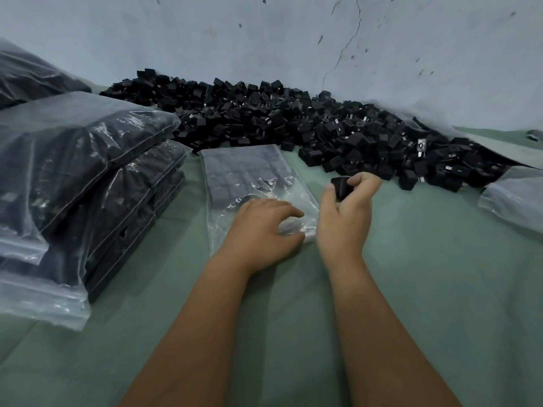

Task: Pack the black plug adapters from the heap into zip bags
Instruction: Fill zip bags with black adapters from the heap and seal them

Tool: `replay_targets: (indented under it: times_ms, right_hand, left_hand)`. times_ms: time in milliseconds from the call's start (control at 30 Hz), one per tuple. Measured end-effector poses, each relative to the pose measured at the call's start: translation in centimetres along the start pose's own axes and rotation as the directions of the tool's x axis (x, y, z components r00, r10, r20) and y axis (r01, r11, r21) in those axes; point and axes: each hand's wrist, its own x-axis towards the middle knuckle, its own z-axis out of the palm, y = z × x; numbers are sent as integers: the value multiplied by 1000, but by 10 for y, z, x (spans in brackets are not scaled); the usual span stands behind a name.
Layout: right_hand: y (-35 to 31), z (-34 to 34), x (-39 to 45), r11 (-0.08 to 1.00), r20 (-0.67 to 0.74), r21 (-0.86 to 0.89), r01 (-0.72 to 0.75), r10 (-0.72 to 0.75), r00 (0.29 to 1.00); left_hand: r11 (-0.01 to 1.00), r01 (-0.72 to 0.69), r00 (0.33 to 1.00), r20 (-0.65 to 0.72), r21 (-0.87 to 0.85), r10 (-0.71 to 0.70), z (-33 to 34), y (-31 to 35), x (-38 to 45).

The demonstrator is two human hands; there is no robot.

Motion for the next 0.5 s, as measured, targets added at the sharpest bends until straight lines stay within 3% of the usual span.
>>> replay_targets:
  times_ms: [100,200,367,500]
  right_hand:
    - [-16,-3,-21,990,152,121,71,-89,984]
    - [-23,-1,-34,984,305,108,145,-172,937]
    - [-28,-3,-38,851,260,-151,502,-456,851]
    - [-28,-2,-38,769,322,-211,604,-529,785]
  left_hand:
    - [997,-19,998,61,-79,24,-12,-2,-5]
    - [983,49,999,4,-179,-50,-18,-6,-10]
    - [959,179,966,-147,-219,-213,-24,-18,-12]
    - [917,202,940,-196,-343,-281,-26,-19,-10]
